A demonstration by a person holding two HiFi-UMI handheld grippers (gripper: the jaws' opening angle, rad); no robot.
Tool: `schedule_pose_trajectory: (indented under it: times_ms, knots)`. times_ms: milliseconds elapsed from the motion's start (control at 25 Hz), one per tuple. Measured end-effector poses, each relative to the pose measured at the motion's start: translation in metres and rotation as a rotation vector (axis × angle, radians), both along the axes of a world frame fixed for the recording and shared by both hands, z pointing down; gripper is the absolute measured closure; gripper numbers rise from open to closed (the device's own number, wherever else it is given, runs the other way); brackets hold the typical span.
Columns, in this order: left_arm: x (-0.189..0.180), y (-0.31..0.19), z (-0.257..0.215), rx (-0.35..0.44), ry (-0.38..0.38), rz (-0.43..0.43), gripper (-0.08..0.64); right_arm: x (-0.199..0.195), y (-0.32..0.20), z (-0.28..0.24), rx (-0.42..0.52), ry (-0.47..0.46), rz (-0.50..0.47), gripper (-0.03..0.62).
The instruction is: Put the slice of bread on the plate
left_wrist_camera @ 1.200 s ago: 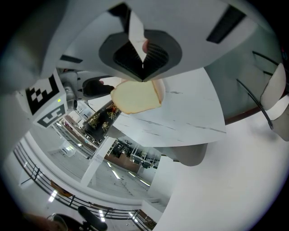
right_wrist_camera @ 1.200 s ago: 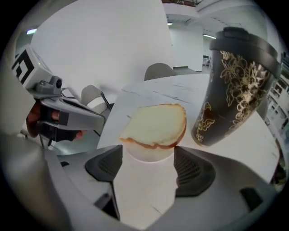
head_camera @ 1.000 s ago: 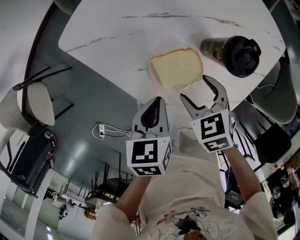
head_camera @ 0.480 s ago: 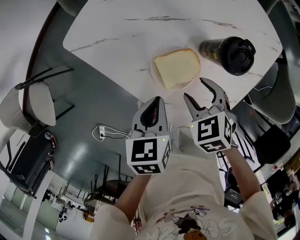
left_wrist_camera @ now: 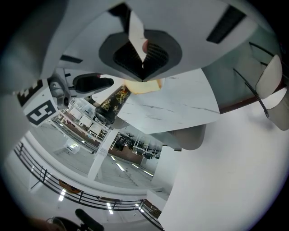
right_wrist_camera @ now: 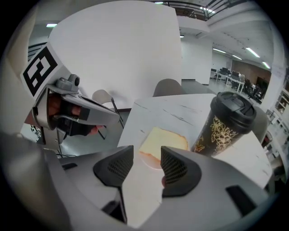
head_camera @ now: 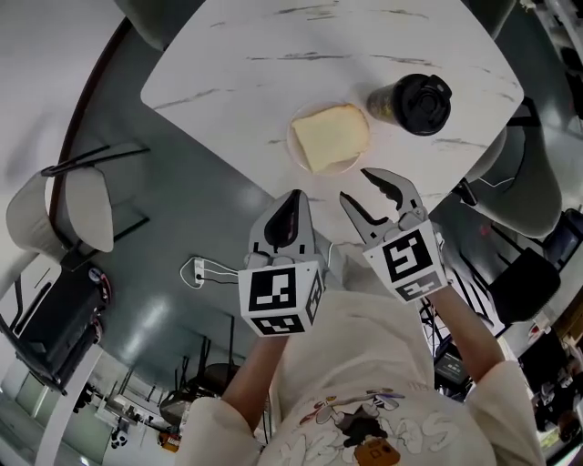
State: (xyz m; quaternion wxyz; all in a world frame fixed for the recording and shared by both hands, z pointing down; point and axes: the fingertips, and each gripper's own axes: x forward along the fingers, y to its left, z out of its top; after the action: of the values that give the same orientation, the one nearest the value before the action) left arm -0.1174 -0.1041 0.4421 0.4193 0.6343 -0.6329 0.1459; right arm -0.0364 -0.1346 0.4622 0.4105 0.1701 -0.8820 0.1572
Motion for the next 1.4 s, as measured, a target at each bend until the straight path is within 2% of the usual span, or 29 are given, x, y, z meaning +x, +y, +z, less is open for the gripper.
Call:
schedule_pose_trajectory:
  times_ms: [440,600,680,800,1000,1120,1400]
  knots:
    - [0.02,0.017,-0.047,0.056,-0.025,0.013,0.551,0.005,0.016,-0.057,-0.04,-0.126,-0.005,0.397]
    - [0.023,0.018,-0.068,0.093,-0.042,0.006,0.551,0.011,0.021,-0.068,-0.177,-0.272,0.087,0.397]
    - [0.026,0.021,-0.079,0.107,-0.05,0.004,0.551,0.018,0.023,-0.081,-0.21,-0.315,0.096,0.397]
    - [0.035,0.026,-0.092,0.126,-0.054,0.011,0.551,0.029,0.022,-0.11,-0.187,-0.347,0.087,0.397]
    - [0.049,0.032,-0.115,0.155,-0.047,0.02,0.551,0.034,0.02,-0.17,-0.121,-0.456,0.078,0.397]
    - [0.055,0.027,-0.131,0.191,-0.037,0.011,0.551,0.037,0.014,-0.188,-0.076,-0.48,0.053,0.397]
    - [0.071,0.016,-0.171,0.282,-0.05,0.057,0.551,0.051,0.011,-0.221,-0.128,-0.579,0.068,0.397]
